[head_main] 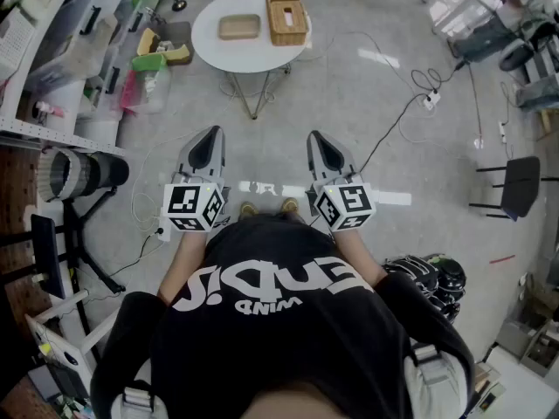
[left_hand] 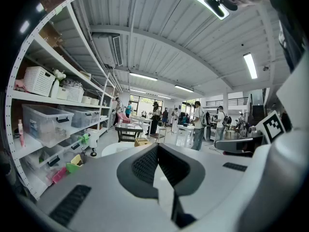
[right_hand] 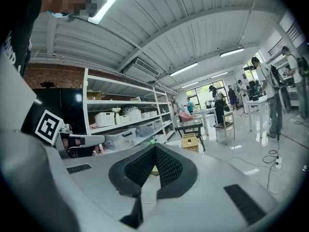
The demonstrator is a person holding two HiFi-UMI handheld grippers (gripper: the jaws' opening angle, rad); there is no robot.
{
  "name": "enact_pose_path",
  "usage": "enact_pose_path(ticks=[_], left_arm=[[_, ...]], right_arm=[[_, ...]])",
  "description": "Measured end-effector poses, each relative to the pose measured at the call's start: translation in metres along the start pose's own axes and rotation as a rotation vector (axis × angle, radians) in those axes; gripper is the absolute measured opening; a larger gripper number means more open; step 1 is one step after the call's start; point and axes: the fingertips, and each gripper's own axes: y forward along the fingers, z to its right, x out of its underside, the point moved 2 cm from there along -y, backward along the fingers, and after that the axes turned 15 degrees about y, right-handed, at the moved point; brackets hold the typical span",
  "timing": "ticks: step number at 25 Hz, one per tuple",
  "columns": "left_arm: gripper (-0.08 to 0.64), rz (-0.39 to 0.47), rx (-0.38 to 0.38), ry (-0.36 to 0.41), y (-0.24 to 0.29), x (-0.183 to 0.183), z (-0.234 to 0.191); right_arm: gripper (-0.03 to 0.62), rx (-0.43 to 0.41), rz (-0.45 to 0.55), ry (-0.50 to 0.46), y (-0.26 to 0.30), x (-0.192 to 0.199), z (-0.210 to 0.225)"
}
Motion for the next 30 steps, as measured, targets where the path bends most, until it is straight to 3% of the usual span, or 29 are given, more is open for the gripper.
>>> enact_pose_path(ticks=[18, 30], left_arm=[[-0.002, 0.039, 0.043, 0.025, -0.009, 0.014, -0.052], [-0.002, 0.06, 0.026, 0.03, 0.046, 0.013, -0.081]], right_arm=[[-0.003, 0.061, 0.024, 0.027, 0.02, 0.03, -0.032], [-0.003, 0.028, 0.011, 0.027, 0.088, 0.023, -0.017]])
